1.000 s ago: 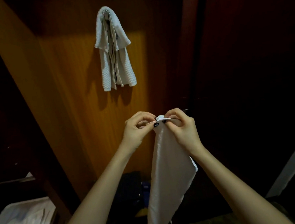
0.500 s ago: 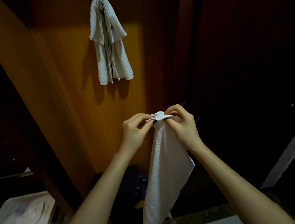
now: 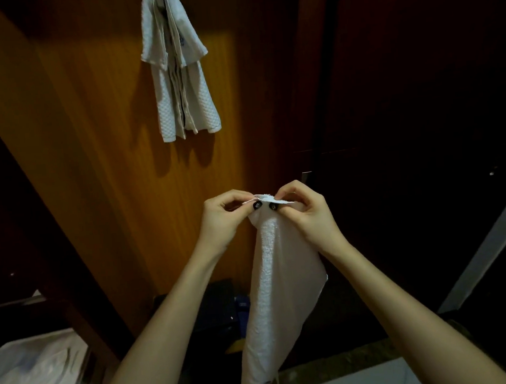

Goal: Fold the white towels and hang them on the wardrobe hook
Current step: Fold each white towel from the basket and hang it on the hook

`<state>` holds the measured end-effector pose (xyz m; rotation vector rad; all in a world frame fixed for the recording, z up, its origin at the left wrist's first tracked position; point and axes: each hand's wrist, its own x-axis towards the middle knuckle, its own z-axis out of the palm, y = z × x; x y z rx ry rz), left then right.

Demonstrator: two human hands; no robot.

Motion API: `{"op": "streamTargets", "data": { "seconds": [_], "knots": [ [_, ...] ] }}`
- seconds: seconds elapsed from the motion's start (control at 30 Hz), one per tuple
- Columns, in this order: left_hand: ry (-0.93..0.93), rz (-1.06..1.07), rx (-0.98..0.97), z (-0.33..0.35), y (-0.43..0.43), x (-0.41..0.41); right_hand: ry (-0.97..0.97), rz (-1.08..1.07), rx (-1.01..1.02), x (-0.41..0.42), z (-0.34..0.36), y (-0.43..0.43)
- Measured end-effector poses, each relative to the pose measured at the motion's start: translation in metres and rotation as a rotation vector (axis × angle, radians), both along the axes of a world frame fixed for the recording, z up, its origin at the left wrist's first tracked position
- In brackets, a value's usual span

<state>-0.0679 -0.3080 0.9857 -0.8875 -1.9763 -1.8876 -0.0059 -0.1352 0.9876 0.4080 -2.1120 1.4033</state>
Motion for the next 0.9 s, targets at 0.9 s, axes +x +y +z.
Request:
{"op": "streamTargets", "data": {
  "seconds": [0.9],
  "knots": [
    [-0.106,0.068,-0.008,0.018,0.003,-0.067,-0.285,-0.348,0.360,0.040,-0.002,0.085]
  ]
}}
